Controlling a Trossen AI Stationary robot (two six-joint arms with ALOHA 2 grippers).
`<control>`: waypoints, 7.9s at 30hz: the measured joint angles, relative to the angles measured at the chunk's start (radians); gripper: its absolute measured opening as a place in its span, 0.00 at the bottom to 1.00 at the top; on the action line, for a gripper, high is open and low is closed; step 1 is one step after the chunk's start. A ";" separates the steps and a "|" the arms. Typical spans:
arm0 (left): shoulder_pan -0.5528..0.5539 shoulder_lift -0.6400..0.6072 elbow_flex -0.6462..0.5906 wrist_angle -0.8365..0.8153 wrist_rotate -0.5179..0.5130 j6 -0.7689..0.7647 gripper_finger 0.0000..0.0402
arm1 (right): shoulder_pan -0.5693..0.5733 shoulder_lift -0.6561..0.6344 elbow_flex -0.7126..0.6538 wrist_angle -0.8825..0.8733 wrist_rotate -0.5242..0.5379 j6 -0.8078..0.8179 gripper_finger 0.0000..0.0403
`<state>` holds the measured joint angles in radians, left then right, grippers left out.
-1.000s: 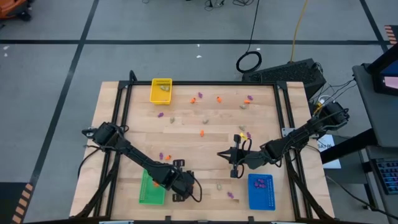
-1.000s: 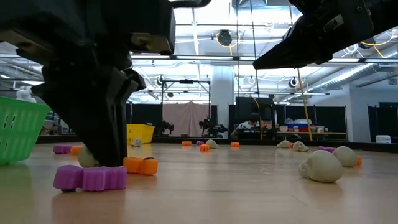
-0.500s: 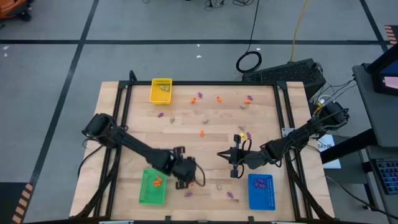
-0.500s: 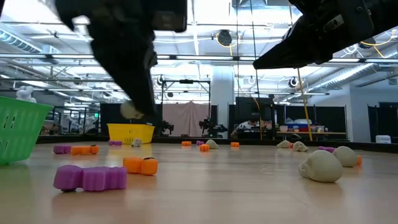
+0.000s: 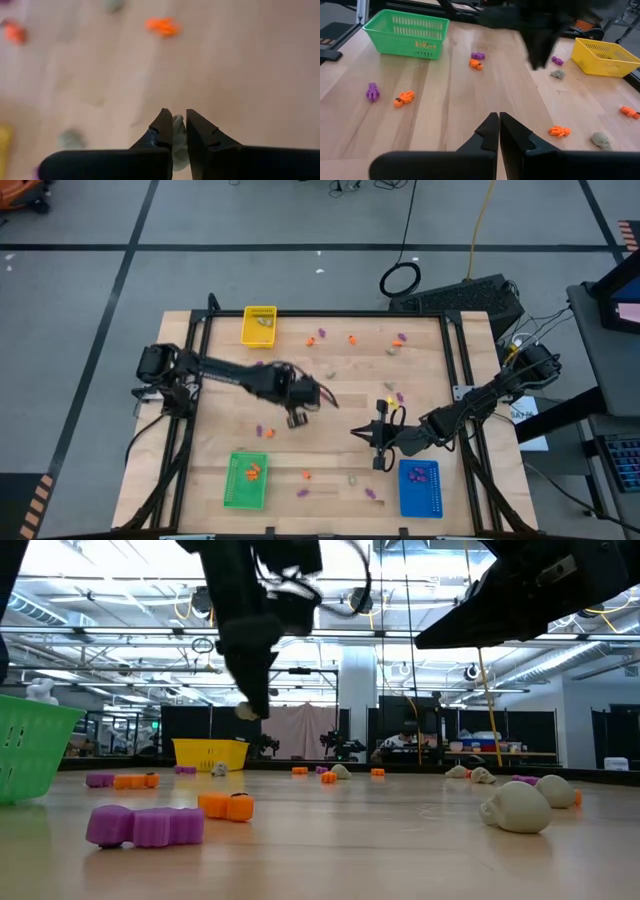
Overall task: Sort Halloween decoration
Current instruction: Put the gray skull toy into the yellow bin, then put the orange skeleton toy into the green bin, then put the purple skeleton toy into the blue bin
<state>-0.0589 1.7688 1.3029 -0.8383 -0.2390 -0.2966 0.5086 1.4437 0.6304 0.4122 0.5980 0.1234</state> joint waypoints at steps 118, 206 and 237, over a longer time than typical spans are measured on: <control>-0.225 -0.676 -0.993 1.483 -0.176 0.225 0.01 | -0.269 0.261 0.316 -0.358 -0.001 0.465 0.45; -0.426 -0.676 -1.048 1.484 -0.525 0.198 0.01 | -0.147 1.034 1.460 -0.490 -0.410 0.002 0.32; -0.426 -0.676 -1.048 1.480 -0.518 0.199 0.01 | 0.023 0.823 1.280 -1.120 -0.130 0.242 0.00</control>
<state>-0.4850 1.0931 0.2550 0.6418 -0.7567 -0.0975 0.5321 2.2666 1.9107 -0.7074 0.4683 0.3653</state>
